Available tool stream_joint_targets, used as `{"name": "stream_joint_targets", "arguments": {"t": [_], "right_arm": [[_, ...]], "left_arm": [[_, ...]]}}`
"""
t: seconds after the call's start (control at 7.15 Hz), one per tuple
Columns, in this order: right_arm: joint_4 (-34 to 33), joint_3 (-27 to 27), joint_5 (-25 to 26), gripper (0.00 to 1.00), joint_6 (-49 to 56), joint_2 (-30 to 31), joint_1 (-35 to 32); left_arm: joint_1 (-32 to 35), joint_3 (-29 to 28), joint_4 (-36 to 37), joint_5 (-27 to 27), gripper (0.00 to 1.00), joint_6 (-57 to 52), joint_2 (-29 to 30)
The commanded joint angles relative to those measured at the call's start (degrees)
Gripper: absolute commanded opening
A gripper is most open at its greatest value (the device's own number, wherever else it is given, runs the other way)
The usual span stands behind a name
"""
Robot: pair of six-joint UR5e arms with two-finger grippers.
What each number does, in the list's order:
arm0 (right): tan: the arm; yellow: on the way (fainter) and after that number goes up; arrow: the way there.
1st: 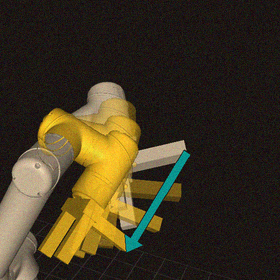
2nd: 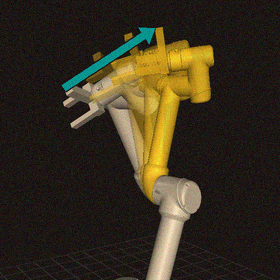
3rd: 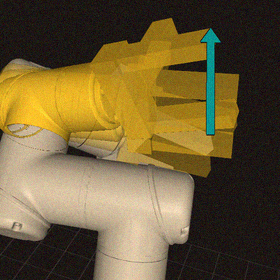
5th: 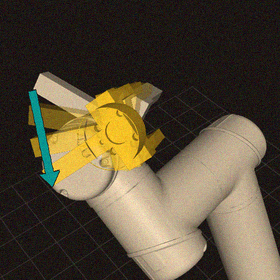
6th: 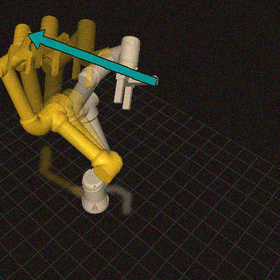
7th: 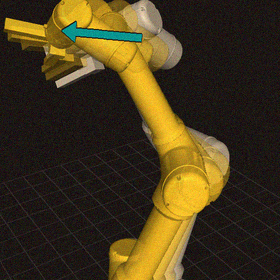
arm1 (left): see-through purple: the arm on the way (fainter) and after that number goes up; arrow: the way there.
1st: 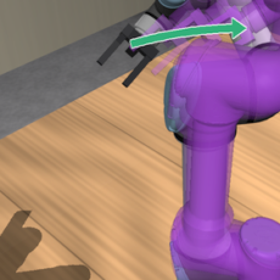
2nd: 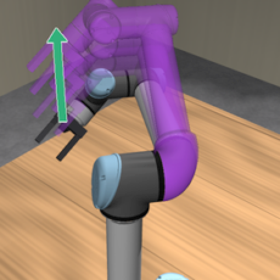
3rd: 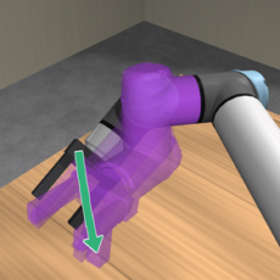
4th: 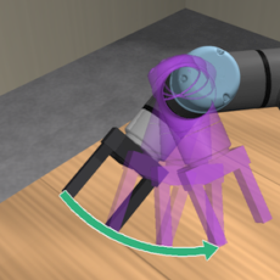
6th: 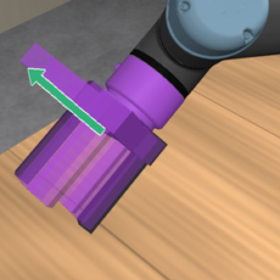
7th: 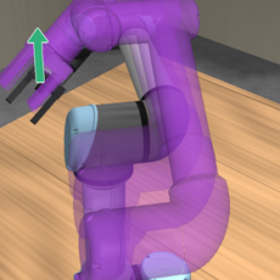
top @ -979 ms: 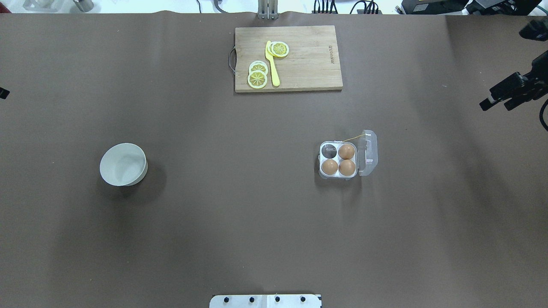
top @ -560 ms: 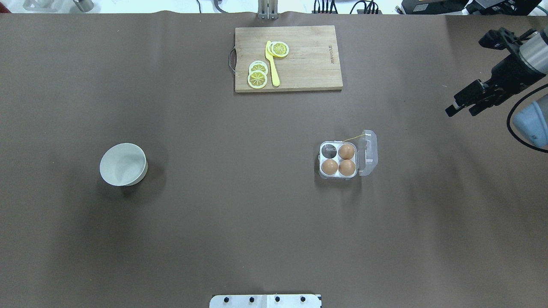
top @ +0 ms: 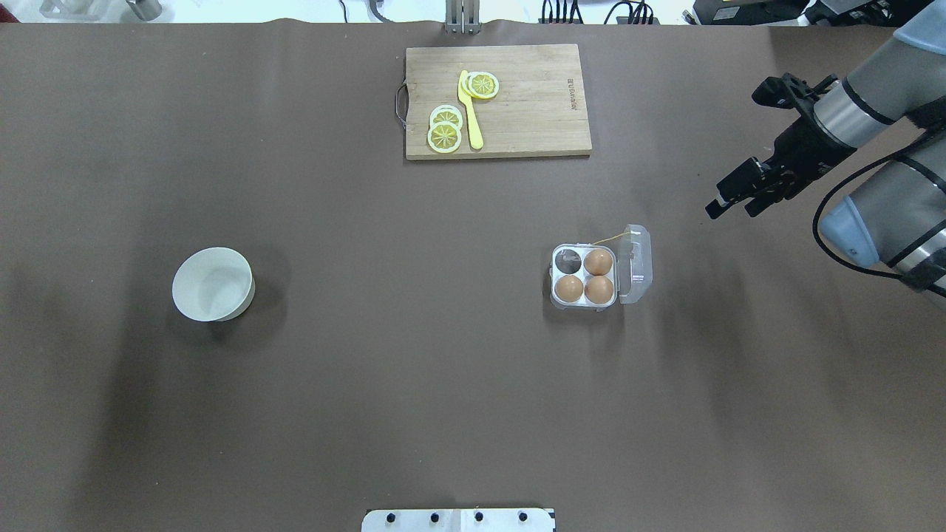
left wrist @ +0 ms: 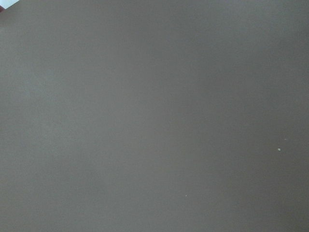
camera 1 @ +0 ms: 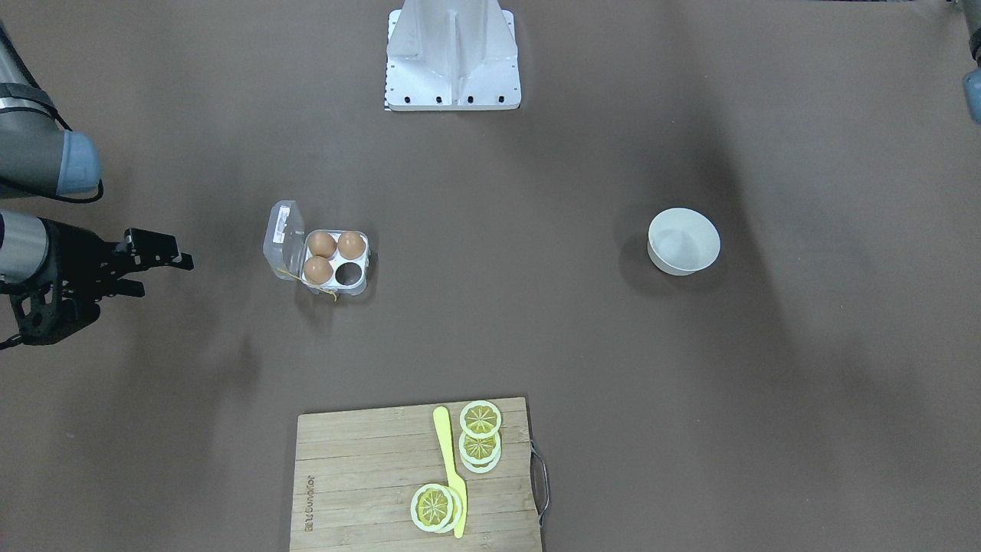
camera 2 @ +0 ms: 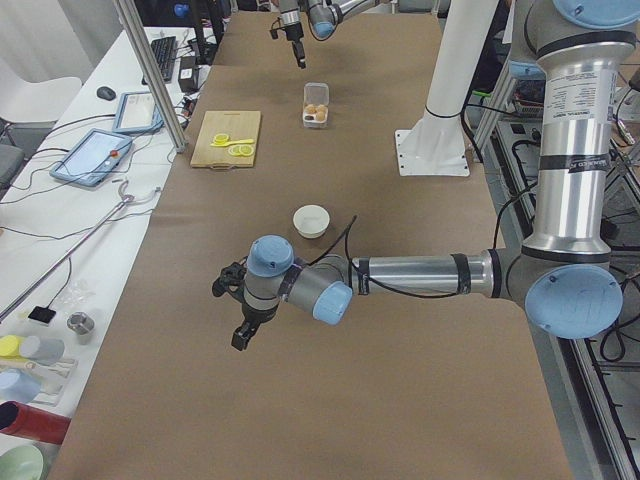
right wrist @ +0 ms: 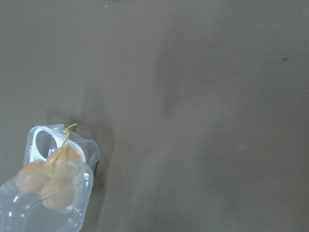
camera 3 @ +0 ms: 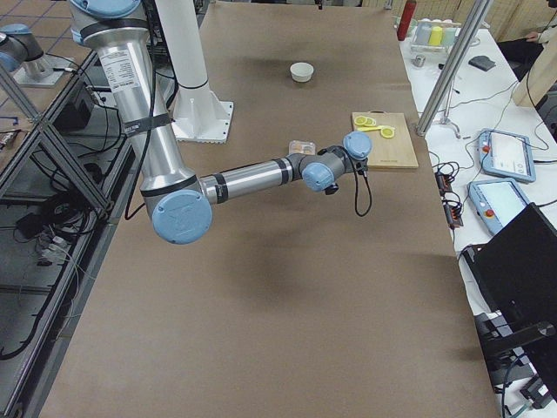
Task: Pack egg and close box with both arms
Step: 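Move the right gripper toward the open lid of the egg box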
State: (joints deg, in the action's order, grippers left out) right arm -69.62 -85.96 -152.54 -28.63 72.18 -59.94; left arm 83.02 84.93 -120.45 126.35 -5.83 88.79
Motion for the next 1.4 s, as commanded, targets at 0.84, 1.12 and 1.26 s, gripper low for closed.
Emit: {"name": "stream_joint_targets", "arguments": {"t": [0.84,1.12,1.26], "right_arm": [[8.5,0.4,1.9,0.99,-13.6,-6.7,9.9],[8.4,0.3,1.9,0.99,-13.7,-7.4,10.1],[8.6,0.1,1.9,0.94,-13.7,-7.6,9.8]], "left_arm": [[8.6,-4.5,0.0,7.0,0.95,-5.5,0.1],[9.1,-4.4,0.0,7.2,0.95,-5.5,-0.8],[9.2,-4.3,0.0,7.2,0.95,-5.5,-0.8]]}}
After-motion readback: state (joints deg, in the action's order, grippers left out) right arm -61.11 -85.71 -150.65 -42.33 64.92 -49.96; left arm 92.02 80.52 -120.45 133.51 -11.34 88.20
